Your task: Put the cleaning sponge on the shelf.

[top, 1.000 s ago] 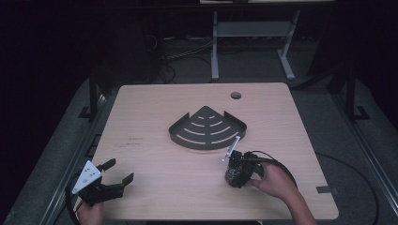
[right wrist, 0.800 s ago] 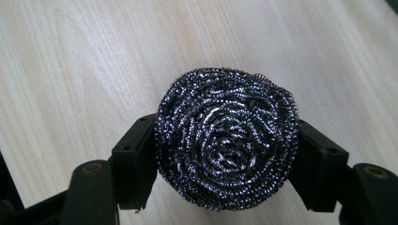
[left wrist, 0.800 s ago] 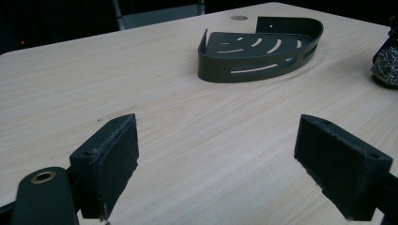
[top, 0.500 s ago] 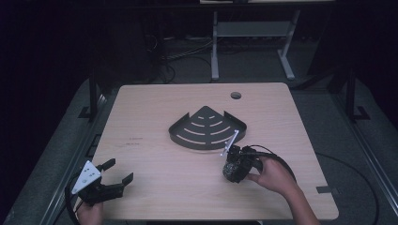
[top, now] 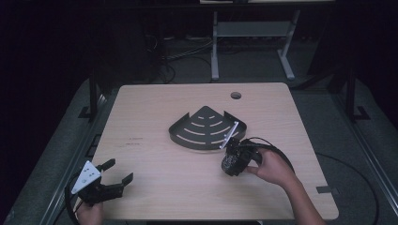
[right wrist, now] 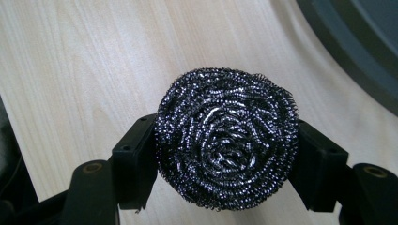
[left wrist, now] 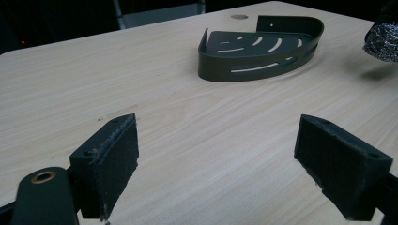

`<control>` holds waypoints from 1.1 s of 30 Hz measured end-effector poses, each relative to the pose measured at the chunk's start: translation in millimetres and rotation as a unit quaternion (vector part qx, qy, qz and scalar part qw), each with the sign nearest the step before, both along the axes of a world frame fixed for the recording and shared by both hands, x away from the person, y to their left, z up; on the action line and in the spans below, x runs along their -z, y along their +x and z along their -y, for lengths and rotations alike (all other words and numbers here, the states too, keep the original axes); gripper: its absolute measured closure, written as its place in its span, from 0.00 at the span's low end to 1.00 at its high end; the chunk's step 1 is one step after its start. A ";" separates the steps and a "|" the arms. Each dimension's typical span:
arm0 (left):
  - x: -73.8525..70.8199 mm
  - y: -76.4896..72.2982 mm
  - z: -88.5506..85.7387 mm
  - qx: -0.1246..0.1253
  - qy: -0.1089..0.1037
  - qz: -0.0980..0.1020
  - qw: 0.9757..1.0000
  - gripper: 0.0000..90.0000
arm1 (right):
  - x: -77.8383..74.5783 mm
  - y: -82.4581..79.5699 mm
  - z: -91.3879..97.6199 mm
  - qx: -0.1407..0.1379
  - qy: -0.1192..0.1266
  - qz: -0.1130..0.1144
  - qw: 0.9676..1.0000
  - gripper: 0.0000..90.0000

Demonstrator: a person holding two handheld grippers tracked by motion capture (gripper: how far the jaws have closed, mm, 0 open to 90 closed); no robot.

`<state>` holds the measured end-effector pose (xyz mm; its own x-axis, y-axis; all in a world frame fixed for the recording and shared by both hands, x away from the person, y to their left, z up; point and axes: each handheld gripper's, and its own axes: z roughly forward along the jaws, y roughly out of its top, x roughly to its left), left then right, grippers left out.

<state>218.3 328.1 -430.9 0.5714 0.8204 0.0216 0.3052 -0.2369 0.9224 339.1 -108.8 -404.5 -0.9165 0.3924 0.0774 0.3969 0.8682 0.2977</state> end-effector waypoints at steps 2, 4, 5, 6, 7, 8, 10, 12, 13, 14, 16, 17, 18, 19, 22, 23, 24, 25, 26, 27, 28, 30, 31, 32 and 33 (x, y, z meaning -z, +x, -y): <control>0.0 -0.1 0.2 0.000 0.000 0.000 1.000 0.15 | -2.8 2.4 -0.4 0.000 0.000 -0.001 1.000 0.36; 0.0 0.1 0.1 0.001 0.000 -0.001 1.000 0.15 | -4.7 4.0 -0.6 -0.001 0.001 -0.001 1.000 0.36; 0.0 0.2 0.0 0.000 0.001 0.000 1.000 0.15 | -6.2 5.8 -0.6 0.000 0.005 -0.001 1.000 0.36; -0.1 0.1 -0.3 -0.001 0.000 0.000 1.000 0.15 | -7.8 8.7 -0.1 0.000 0.009 -0.005 1.000 0.36; -0.1 0.1 -0.6 0.000 -0.001 0.000 1.000 0.15 | -8.4 10.0 -0.3 0.001 0.007 -0.003 1.000 0.36; 0.0 0.2 -0.7 -0.001 -0.001 0.000 1.000 0.15 | -9.1 11.3 -0.7 0.002 0.005 -0.004 1.000 0.36; 0.1 0.2 -1.0 -0.001 -0.002 -0.001 1.000 0.15 | -10.0 12.8 -1.1 0.000 0.004 -0.002 1.000 0.36; 0.2 0.4 -1.5 -0.001 -0.003 -0.001 1.000 0.15 | -12.9 14.7 -2.4 0.001 0.003 -0.001 1.000 0.36; 0.3 0.4 -1.6 -0.002 -0.004 -0.002 1.000 0.15 | -14.9 15.8 -3.4 -0.002 0.006 -0.001 1.000 0.36; 0.3 0.4 -1.5 -0.001 -0.005 -0.002 1.000 0.15 | -14.9 15.8 -3.4 -0.002 0.006 -0.001 1.000 0.36; 0.3 0.3 -1.1 -0.001 -0.004 0.000 1.000 0.15 | -16.2 16.7 -4.6 -0.002 0.002 -0.001 1.000 0.36; 0.3 0.3 -1.0 -0.001 -0.004 0.000 1.000 0.15 | -16.8 17.1 -5.2 -0.002 0.001 0.000 1.000 0.36; 0.3 0.4 -1.2 0.000 -0.005 -0.001 1.000 0.15 | -18.2 18.1 -5.9 -0.003 0.000 0.001 1.000 0.36; 0.5 0.4 -1.0 0.000 -0.006 -0.001 1.000 0.15 | -20.9 19.3 -7.8 -0.004 0.000 0.003 1.000 0.36; 0.4 0.4 -0.5 0.000 -0.005 0.000 1.000 0.15 | -23.0 20.9 -9.0 -0.005 0.006 0.002 1.000 0.36; 0.4 0.4 -0.4 -0.001 -0.004 0.000 1.000 0.15 | -23.9 22.2 -9.8 -0.007 0.004 0.002 1.000 0.36; 0.4 0.4 -0.4 0.000 -0.004 -0.001 1.000 0.15 | -24.9 23.8 -11.0 -0.007 0.000 0.003 1.000 0.36; 0.4 0.5 -0.5 0.000 -0.005 -0.001 1.000 0.15 | -25.7 25.5 -11.7 -0.006 0.000 0.003 1.000 0.36; 0.4 0.5 -0.5 0.000 -0.005 -0.001 1.000 0.15 | -26.6 26.8 -12.1 -0.005 0.000 0.003 1.000 0.36; 0.4 0.5 -0.6 0.000 -0.005 0.000 1.000 0.15 | -27.8 29.0 -13.0 -0.004 0.002 0.001 1.000 0.36; 0.3 0.4 -0.9 0.000 -0.006 0.000 1.000 0.15 | -28.9 31.8 -13.6 -0.003 0.007 -0.002 1.000 0.36; 0.2 0.5 -1.1 -0.001 -0.006 0.000 1.000 0.15 | -29.1 33.3 -14.1 -0.003 0.005 -0.002 1.000 0.36; 0.2 0.5 -1.3 -0.001 -0.006 0.000 1.000 0.15 | -29.5 36.6 -15.5 -0.001 0.001 -0.002 1.000 0.36; 0.3 0.5 -1.4 -0.001 -0.007 0.000 1.000 0.15 | -30.2 38.0 -16.0 -0.001 0.001 -0.003 1.000 0.36; 0.3 0.5 -1.4 -0.001 -0.007 0.000 1.000 0.15 | -30.2 38.0 -16.0 -0.001 0.001 -0.003 1.000 0.36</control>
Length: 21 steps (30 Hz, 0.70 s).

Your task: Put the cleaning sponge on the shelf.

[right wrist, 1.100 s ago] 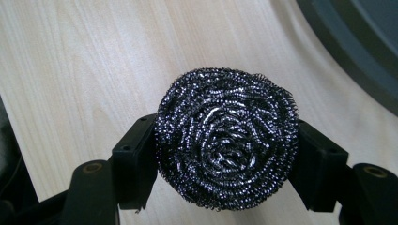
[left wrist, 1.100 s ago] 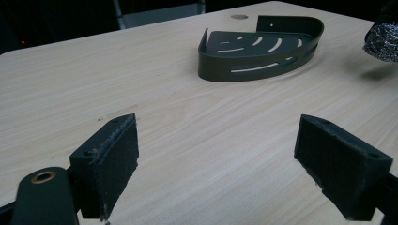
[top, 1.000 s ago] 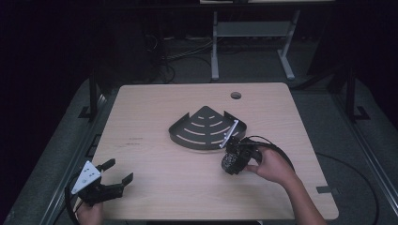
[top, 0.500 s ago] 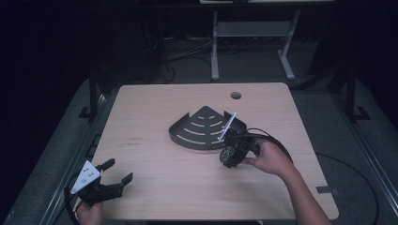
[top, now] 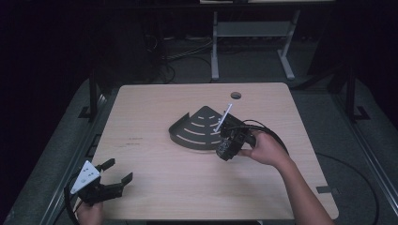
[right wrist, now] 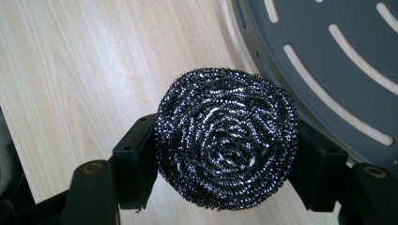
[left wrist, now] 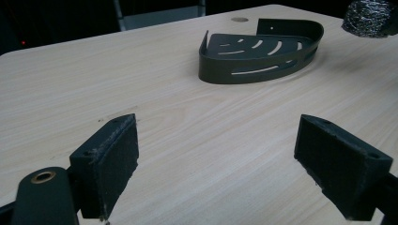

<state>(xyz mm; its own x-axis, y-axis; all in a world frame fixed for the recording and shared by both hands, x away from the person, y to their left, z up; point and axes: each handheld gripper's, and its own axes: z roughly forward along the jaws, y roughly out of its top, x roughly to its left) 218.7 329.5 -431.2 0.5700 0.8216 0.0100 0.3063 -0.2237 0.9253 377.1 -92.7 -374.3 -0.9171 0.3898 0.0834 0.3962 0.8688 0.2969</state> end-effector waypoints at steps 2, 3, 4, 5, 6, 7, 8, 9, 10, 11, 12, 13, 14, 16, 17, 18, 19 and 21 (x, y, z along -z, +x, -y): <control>0.3 0.1 0.0 -0.001 0.000 -0.001 1.000 0.15 | -1.8 1.3 -2.1 -0.002 0.000 0.000 1.000 0.36; 0.4 0.1 0.0 -0.001 -0.001 -0.002 1.000 0.15 | -2.9 1.9 -3.6 -0.003 0.000 0.001 1.000 0.36; 0.3 0.0 0.0 -0.001 0.000 -0.002 1.000 0.15 | -4.6 3.8 -6.4 -0.006 0.004 -0.002 1.000 0.36; 0.0 -0.2 -0.3 0.000 0.001 0.000 1.000 0.15 | -4.9 4.4 -7.9 -0.007 0.001 0.001 1.000 0.36; 0.0 -0.2 -0.3 0.000 0.001 0.000 1.000 0.15 | -4.9 4.4 -7.9 -0.007 0.001 0.001 1.000 0.36; -0.1 -0.3 -0.4 0.000 0.000 0.001 1.000 0.15 | -5.1 5.1 -8.9 -0.006 -0.001 0.002 1.000 0.36; -0.1 -0.3 -0.6 -0.001 0.000 0.000 1.000 0.15 | -5.5 6.3 -10.0 -0.007 0.000 0.003 1.000 0.36; -0.2 -0.4 -0.8 -0.001 0.000 0.000 1.000 0.15 | -5.9 8.8 -12.3 -0.007 0.001 0.005 1.000 0.36; -0.2 -0.4 -1.0 -0.001 -0.001 0.000 1.000 0.15 | -5.9 8.8 -12.3 -0.007 0.001 0.005 1.000 0.36; -0.2 -0.5 -1.1 0.000 0.000 0.001 1.000 0.15 | -6.0 9.8 -13.0 -0.007 0.001 0.004 1.000 0.36; -0.3 -0.5 -1.2 -0.001 0.000 0.001 1.000 0.15 | -6.1 11.4 -13.8 -0.008 0.000 0.003 1.000 0.36; -0.4 -0.5 -1.2 -0.002 0.000 0.001 1.000 0.15 | -6.0 12.7 -14.6 -0.007 -0.003 0.004 1.000 0.36; -0.4 -0.5 -1.3 -0.001 0.000 0.001 1.000 0.15 | -6.0 14.2 -15.0 -0.007 -0.002 0.003 1.000 0.36; -0.1 -0.2 -1.4 0.000 -0.001 0.001 1.000 0.15 | -5.7 18.2 -15.3 -0.003 0.000 0.002 1.000 0.36; -0.1 -0.1 -1.6 -0.001 0.000 0.001 1.000 0.15 | -5.5 19.7 -15.5 -0.003 0.000 0.002 1.000 0.36; 0.0 -0.1 -1.7 -0.001 -0.001 0.001 1.000 0.15 | -5.5 21.9 -16.0 0.001 0.000 0.002 1.000 0.36; -0.1 0.0 -2.1 -0.001 -0.001 0.000 1.000 0.15 | -5.3 23.6 -16.3 0.001 0.001 0.002 1.000 0.36; -0.1 -0.2 -2.1 -0.001 -0.001 0.001 1.000 0.15 | -4.3 27.9 -18.3 0.003 -0.002 -0.001 1.000 0.36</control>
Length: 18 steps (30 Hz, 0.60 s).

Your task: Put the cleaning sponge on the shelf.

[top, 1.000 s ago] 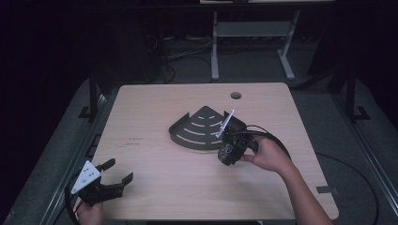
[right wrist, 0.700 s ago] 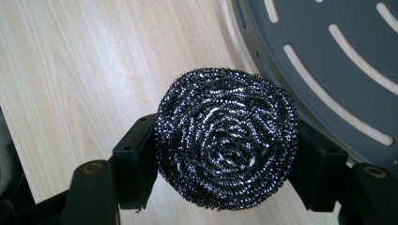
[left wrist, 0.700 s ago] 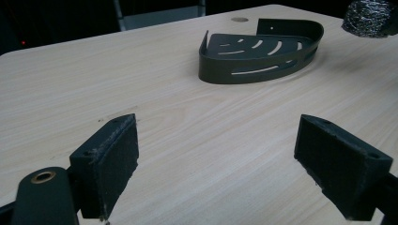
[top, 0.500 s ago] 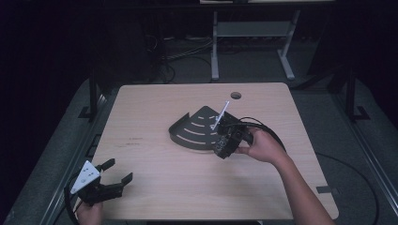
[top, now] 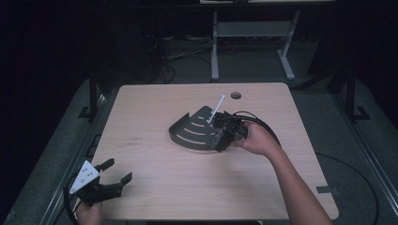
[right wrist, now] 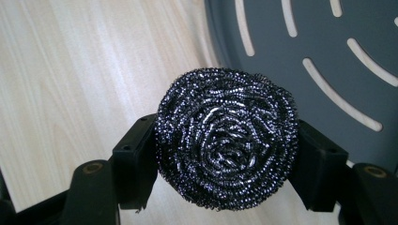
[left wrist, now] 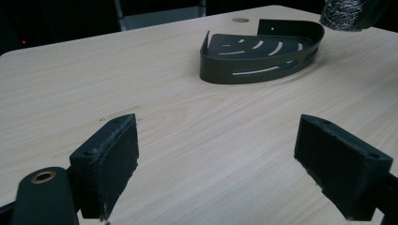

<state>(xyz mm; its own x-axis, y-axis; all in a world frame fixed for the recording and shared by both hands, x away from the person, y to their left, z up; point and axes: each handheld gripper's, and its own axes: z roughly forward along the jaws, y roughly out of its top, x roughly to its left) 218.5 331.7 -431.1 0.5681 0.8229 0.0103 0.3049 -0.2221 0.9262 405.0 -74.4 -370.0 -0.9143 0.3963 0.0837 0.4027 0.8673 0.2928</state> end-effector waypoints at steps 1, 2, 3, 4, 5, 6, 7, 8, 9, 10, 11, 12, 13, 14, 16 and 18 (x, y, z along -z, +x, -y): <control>0.1 0.0 0.3 -0.001 0.001 0.000 1.000 0.15 | 0.4 1.9 -1.0 0.003 0.000 -0.001 1.000 0.36; 0.0 -0.2 0.7 -0.001 0.002 0.000 1.000 0.15 | 1.2 5.6 -3.0 0.003 0.003 -0.002 1.000 0.36; 0.0 -0.2 0.7 -0.001 0.002 0.000 1.000 0.15 | 1.2 5.6 -3.0 0.003 0.003 -0.002 1.000 0.36; 0.0 -0.2 0.7 0.000 0.002 0.001 1.000 0.15 | 1.3 6.9 -3.8 0.004 0.003 -0.002 1.000 0.36; 0.0 -0.1 0.6 0.000 0.002 0.000 1.000 0.15 | 1.6 9.2 -5.1 0.006 0.003 -0.003 1.000 0.36; 0.0 -0.1 0.3 -0.001 0.003 0.000 1.000 0.15 | 1.7 12.9 -6.9 0.006 0.001 -0.002 1.000 0.36; 0.0 0.0 0.1 -0.001 0.002 0.001 1.000 0.15 | 1.7 12.9 -6.9 0.006 0.001 -0.002 1.000 0.36; -0.1 -0.2 -0.4 -0.001 0.002 0.000 1.000 0.15 | 1.5 14.4 -7.4 0.006 0.001 -0.002 1.000 0.36; -0.2 -0.2 -0.6 0.000 0.001 0.000 1.000 0.15 | 1.4 16.6 -8.1 0.008 0.003 -0.005 1.000 0.36; -0.2 -0.2 -0.8 -0.002 0.000 0.000 1.000 0.15 | 1.3 17.8 -8.3 0.009 0.007 -0.006 1.000 0.36; -0.1 -0.3 -0.8 -0.002 0.000 0.000 1.000 0.15 | 1.5 19.9 -8.5 0.011 0.012 -0.008 1.000 0.36; 0.0 -0.3 -0.9 -0.002 -0.001 -0.001 1.000 0.15 | 1.8 21.1 -8.8 0.012 0.011 -0.008 1.000 0.36; 0.0 -0.4 -0.7 -0.001 0.000 -0.001 1.000 0.15 | 2.1 24.4 -11.0 0.014 0.003 -0.005 1.000 0.36; 0.0 -0.4 -0.4 -0.002 0.000 0.000 1.000 0.15 | 2.0 25.4 -11.9 0.014 0.003 -0.008 1.000 0.36; 0.1 -0.5 -0.2 -0.002 0.000 0.001 1.000 0.15 | 2.3 27.2 -12.7 0.013 0.007 -0.010 1.000 0.36; 0.2 -0.3 0.1 -0.001 0.004 0.000 1.000 0.15 | 4.8 32.5 -17.0 0.012 0.001 -0.014 1.000 0.36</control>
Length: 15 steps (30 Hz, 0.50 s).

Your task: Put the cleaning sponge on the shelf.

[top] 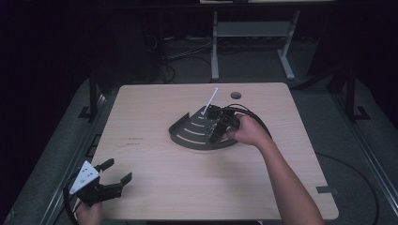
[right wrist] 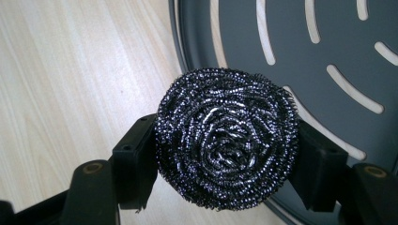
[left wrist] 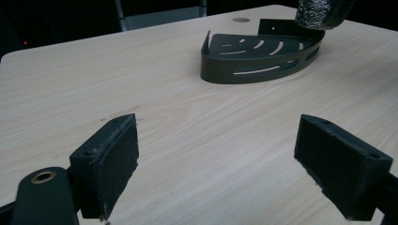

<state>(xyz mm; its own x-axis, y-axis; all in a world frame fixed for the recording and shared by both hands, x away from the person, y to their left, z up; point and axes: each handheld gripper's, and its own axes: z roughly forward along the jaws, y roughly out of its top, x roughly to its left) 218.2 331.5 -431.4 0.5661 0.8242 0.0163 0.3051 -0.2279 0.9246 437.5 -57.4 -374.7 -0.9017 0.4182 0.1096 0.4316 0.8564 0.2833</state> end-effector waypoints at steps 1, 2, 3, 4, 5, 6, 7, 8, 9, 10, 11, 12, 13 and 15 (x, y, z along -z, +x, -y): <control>0.1 -0.1 0.2 -0.001 0.001 0.001 1.000 0.15 | 0.7 1.4 -0.7 0.002 0.000 0.000 1.000 0.36; 0.1 -0.1 0.2 -0.001 0.001 0.001 1.000 0.15 | 0.7 1.4 -0.7 0.002 0.000 0.000 1.000 0.36; 0.0 -0.2 0.1 0.000 0.001 0.000 1.000 0.15 | 1.3 3.8 -1.1 0.006 0.004 -0.004 1.000 0.36; -0.1 -0.2 0.0 0.000 0.000 0.000 1.000 0.15 | 3.2 7.6 -2.1 0.008 0.009 -0.007 1.000 0.36; -0.1 -0.2 0.0 0.000 0.000 0.000 1.000 0.15 | 3.2 7.6 -2.1 0.008 0.009 -0.007 1.000 0.36; 0.0 -0.1 0.0 0.000 0.001 0.000 1.000 0.15 | 3.9 8.7 -2.6 0.008 0.009 -0.009 1.000 0.36; 0.0 -0.1 0.0 0.000 0.002 0.000 1.000 0.15 | 4.8 10.5 -3.8 0.008 0.006 -0.011 1.000 0.36; -0.1 -0.1 -0.1 0.000 0.000 -0.001 1.000 0.15 | 5.2 11.2 -4.8 0.009 0.002 -0.010 1.000 0.36; -0.2 0.0 -0.2 0.001 0.000 0.000 1.000 0.15 | 5.6 12.7 -6.4 0.008 0.001 -0.009 1.000 0.36; -0.2 0.0 -0.3 0.001 0.000 0.000 1.000 0.15 | 5.7 13.6 -7.3 0.009 0.000 -0.010 1.000 0.36; -0.3 -0.1 -0.4 0.000 0.000 0.000 1.000 0.15 | 5.9 14.8 -9.1 0.007 0.000 -0.009 1.000 0.36; -0.2 -0.2 -0.5 0.000 -0.002 0.000 1.000 0.15 | 5.7 16.7 -12.5 0.007 -0.006 -0.008 1.000 0.36; -0.2 -0.3 -0.5 0.001 -0.002 0.000 1.000 0.15 | 5.7 16.7 -12.5 0.007 -0.006 -0.008 1.000 0.36; -0.2 -0.3 -0.3 -0.001 -0.003 0.001 1.000 0.15 | 5.4 18.8 -15.3 0.006 -0.003 -0.005 1.000 0.36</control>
<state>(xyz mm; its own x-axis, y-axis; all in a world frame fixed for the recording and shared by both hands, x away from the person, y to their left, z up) 217.9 331.8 -431.2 0.5651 0.8249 0.0127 0.3038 -0.2224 0.9264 456.2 -42.1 -380.2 -0.8959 0.4289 0.1155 0.4439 0.8535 0.2731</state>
